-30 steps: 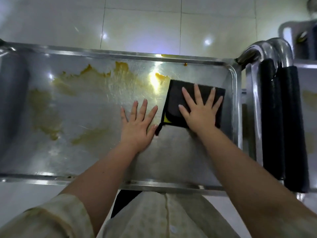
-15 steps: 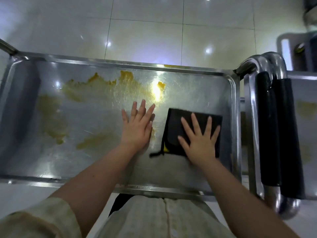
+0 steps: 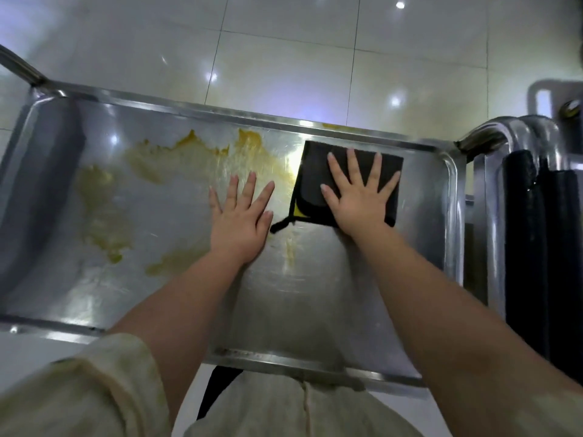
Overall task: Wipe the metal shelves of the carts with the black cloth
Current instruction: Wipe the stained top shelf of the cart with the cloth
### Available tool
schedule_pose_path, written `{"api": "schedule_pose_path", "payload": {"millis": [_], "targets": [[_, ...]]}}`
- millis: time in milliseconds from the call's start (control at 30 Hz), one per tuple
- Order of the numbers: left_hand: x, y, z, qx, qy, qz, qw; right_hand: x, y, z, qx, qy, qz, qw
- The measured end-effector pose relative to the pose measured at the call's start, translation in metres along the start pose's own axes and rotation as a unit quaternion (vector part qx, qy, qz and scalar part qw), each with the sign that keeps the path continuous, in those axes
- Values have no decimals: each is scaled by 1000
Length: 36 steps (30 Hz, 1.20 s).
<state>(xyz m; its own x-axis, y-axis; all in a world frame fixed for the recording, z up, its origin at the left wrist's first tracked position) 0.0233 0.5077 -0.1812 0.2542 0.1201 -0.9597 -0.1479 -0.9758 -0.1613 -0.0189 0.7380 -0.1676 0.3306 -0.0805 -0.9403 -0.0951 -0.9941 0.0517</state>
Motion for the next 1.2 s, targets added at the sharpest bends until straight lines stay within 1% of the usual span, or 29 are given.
{"api": "schedule_pose_path", "payload": {"millis": [133, 267, 333, 400, 533, 567, 633, 700, 800, 867, 933, 1000, 1033, 1100, 1200], "targets": [[2, 2, 1, 0, -13, -1, 1000, -22, 29, 62, 4, -19, 13, 1000], [2, 3, 2, -2, -9, 9, 1000, -21, 31, 66, -12, -22, 6, 1000], [2, 2, 1, -5, -7, 10, 1000, -18, 11, 57, -7, -23, 3, 1000], [2, 3, 1, -7, 1, 7, 1000, -17, -25, 46, 22, -28, 12, 999], [1, 0, 0, -3, -3, 1, 1000, -19, -119, 22, 138, -16, 2, 990], [0, 0, 1, -1, -6, 0, 1000, -19, -130, 17, 160, -7, -1, 987], [0, 0, 1, -2, -3, 3, 1000, -16, -123, 11, 174, 7, 9, 985], [0, 0, 1, -5, 1, 14, 1000, -14, -87, 12, 144, 5, 27, 989], [-1, -1, 2, -4, 0, 19, 1000, -7, -3, 7, 31, 1, 15, 999], [0, 0, 1, -8, -3, 22, 1000, 2, 45, -6, -36, 1, -8, 999], [1, 1, 1, -10, 0, 28, 1000, 8, 59, -15, -64, 0, -11, 998], [2, 1, 0, -12, 1, 28, 1000, 7, 40, -11, -61, -6, -1, 998], [2, 1, 0, -13, 1, 24, 1000, 4, 21, -7, -45, -10, 2, 999], [0, 0, -1, -12, 0, 14, 1000, -3, -29, 3, 17, -16, 14, 1000], [-2, -1, -1, -14, -1, 9, 1000, -11, -106, -3, 127, -19, 27, 991]]}}
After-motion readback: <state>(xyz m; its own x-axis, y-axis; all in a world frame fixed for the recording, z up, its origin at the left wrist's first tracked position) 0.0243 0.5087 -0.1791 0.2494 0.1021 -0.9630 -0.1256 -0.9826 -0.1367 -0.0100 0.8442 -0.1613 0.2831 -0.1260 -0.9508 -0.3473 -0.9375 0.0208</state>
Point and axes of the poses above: each hand's wrist, its own z-axis towards the middle knuckle, its own x-axis out of the palm, y = z × x, the point moved 6 cm from there along z, towards the middle knuckle, and after that the axes turned 2 degrees about x, right-handed, at the moved point
